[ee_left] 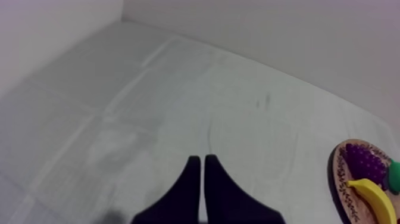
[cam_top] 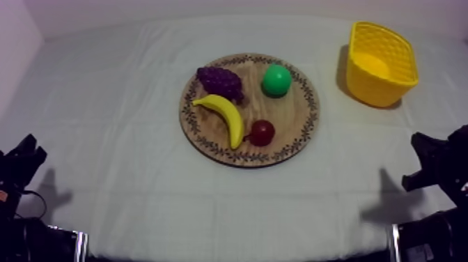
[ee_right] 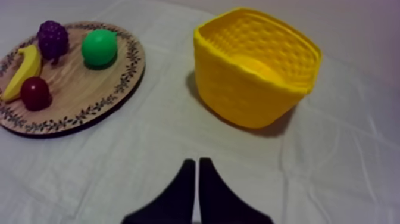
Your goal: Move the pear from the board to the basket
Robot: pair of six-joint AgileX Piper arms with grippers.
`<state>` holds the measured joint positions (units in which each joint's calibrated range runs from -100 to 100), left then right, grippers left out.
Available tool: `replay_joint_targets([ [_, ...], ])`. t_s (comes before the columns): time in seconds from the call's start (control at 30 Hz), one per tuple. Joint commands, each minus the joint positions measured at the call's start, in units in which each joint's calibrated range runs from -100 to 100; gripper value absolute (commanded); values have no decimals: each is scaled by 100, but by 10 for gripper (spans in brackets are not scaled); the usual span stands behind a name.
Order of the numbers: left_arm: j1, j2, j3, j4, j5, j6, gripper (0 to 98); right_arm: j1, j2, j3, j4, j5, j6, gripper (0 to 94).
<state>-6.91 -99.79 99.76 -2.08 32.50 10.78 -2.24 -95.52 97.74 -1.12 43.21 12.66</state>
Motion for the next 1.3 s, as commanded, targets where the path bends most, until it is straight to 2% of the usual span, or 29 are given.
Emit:
replay_joint_targets([
  [0.0,-1,-4,2,0,0,0,1,-103,201,-368,23,187,-140,56],
  [0.2,-1,-4,2,0,0,0,1,-677,1592,-2686,417,788,-860,61],
  [0.47,-1,-4,2,0,0,-1,1,-1887,3912,-5958,1190,1837,-2242,62],
  [0.57,-1,-4,2,0,0,-1,1,-2258,4779,-6784,1369,2107,-2631,63],
  [0.7,-1,-4,2,0,0,-1,1,-2600,5822,-7497,1488,2150,-2988,64],
  [0.93,-1,-4,2,0,0,-2,1,-2613,7569,-8235,1305,1687,-3124,67],
  [1.13,-1,-4,2,0,0,-1,1,-1968,9044,-8788,537,1246,-2519,68],
  [1.27,-1,-4,2,0,0,-1,1,-1706,9718,-8800,303,963,-2241,68],
])
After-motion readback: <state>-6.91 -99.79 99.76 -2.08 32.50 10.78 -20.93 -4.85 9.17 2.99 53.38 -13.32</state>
